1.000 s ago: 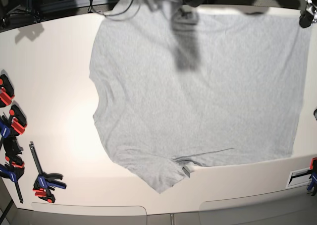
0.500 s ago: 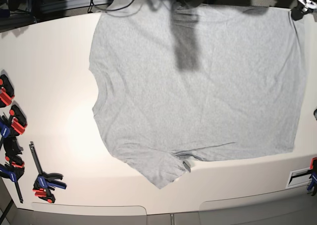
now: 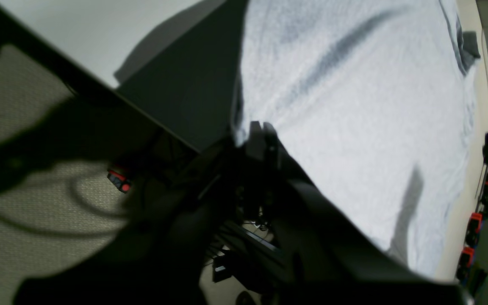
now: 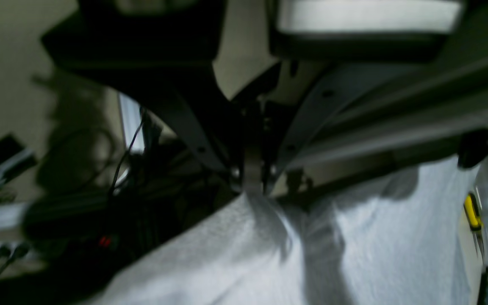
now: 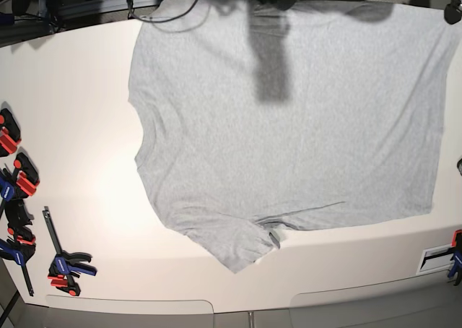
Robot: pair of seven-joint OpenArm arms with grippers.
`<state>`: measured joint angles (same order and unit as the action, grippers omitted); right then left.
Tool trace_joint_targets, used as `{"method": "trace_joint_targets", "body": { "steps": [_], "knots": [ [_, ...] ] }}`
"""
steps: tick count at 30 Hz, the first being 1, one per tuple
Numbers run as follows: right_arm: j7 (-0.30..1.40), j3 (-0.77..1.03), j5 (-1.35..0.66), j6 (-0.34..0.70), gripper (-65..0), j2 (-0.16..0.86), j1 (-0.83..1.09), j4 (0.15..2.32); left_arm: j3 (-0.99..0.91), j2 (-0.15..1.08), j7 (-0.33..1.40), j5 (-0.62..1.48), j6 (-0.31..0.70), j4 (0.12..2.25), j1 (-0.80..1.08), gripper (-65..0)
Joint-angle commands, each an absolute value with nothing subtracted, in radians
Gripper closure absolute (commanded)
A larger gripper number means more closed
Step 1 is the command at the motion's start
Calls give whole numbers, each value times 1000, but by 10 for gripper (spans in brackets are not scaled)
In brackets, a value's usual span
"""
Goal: Fold the T-shirt properly
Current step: 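Pull the shirt with both grippers to spread it flat, then lower the right gripper onto the shirt shoulder near the collar and grasp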
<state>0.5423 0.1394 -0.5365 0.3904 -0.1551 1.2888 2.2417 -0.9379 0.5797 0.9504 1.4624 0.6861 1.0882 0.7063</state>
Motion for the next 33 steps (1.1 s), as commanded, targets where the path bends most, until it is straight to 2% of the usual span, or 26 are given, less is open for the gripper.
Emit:
{"method": "trace_joint_targets", "body": {
  "steps": [1,8,15,23,33],
  "knots": [
    [531,139,-528,409,0,-157,1308,2264,-949,609,934,1484,698,1100,711,0],
    [540,137,-496,408,0,-116,1084,2264,-947,610,935,1484,698,1100,632,0],
    [539,93,-417,407,0,-117,879,2247,-947,609,936,1484,698,1100,525,0],
    [516,-28,-305,370,0,-116,653,2091,-947,610,933,1473,698,1100,424,0],
    [478,-39,-257,327,0,-117,426,1948,-945,610,851,1383,698,1100,376,0]
  ]
}}
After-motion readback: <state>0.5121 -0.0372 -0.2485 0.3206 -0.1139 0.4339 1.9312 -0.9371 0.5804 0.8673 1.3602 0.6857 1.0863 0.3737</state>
